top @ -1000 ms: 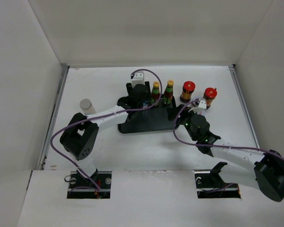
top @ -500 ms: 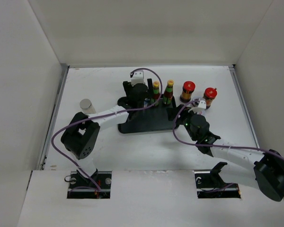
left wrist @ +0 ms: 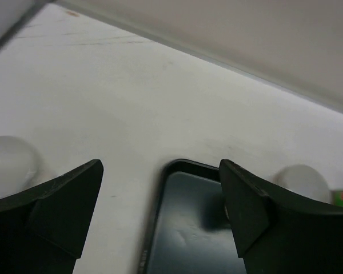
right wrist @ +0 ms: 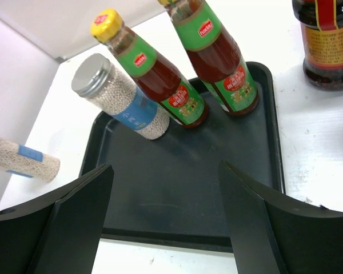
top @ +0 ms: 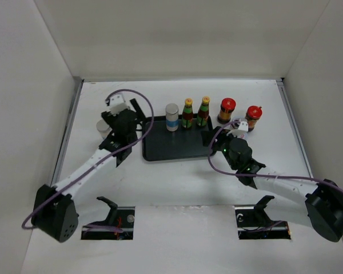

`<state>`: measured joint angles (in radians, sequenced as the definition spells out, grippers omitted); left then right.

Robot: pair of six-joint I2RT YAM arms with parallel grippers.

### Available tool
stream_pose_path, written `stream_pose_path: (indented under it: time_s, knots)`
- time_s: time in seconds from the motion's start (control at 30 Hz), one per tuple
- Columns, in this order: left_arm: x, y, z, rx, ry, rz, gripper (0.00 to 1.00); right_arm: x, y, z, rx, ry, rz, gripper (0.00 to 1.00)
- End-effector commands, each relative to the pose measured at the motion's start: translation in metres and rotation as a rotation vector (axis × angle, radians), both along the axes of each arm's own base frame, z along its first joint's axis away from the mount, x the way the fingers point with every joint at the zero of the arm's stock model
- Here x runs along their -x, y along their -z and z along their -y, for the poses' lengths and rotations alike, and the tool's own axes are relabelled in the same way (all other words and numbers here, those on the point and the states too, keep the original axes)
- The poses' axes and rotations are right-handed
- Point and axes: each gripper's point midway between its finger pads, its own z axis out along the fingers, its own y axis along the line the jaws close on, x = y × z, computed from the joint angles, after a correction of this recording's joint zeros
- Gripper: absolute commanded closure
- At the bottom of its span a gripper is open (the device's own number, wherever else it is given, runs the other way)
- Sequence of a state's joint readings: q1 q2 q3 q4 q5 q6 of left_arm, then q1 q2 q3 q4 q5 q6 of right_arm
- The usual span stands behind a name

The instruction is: Organize the condiment bottles

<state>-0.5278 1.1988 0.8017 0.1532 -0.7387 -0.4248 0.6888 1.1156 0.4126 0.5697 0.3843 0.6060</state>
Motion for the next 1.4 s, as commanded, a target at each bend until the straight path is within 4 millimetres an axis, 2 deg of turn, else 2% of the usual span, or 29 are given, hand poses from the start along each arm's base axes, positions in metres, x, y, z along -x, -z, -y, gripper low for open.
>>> stream_pose_path:
  time_s: [0.0,0.1,0.17,0.4,0.6,0.77,0.9,1.03,1.13,1.2,1.37]
  knots:
    - [0.032,0.018,-0.063,0.006,-0.188,-0.069,0.16,-0.005,-0.025,-0.011,-0.043,-0.014,0.061,0.19]
    - [0.045,0.024,-0.098,0.017,-0.279,-0.093,0.15,-0.005,-0.022,-0.011,-0.045,-0.015,0.051,0.19]
    - [0.048,0.029,-0.112,0.036,-0.320,-0.092,0.15,-0.003,-0.025,-0.014,-0.037,-0.021,0.060,0.20]
    - [0.033,0.065,-0.124,0.064,-0.366,-0.148,0.15,0.000,-0.027,-0.019,-0.024,-0.029,0.067,0.19]
    - [0.017,0.077,-0.132,0.067,-0.396,-0.137,0.16,0.001,-0.024,-0.026,-0.010,-0.049,0.063,0.19]
    - [0.010,0.078,-0.137,0.075,-0.422,-0.119,0.19,0.000,-0.022,-0.028,0.000,-0.054,0.056,0.19]
    - [0.007,0.077,-0.145,0.067,-0.445,-0.108,0.25,0.000,-0.021,-0.030,0.004,-0.058,0.051,0.19]
    - [0.003,0.077,-0.146,0.068,-0.436,-0.099,0.43,0.000,-0.020,-0.032,0.006,-0.064,0.051,0.20]
    - [0.006,0.066,-0.138,0.065,-0.414,-0.071,0.54,0.001,-0.023,-0.028,0.004,-0.054,0.065,0.20]
    - [0.010,0.047,-0.124,0.066,-0.365,-0.030,0.58,0.002,-0.025,-0.028,0.000,-0.054,0.070,0.20]
    - [0.028,-0.027,-0.079,0.070,-0.231,0.114,0.59,0.001,-0.024,-0.027,0.006,-0.049,0.067,0.20]
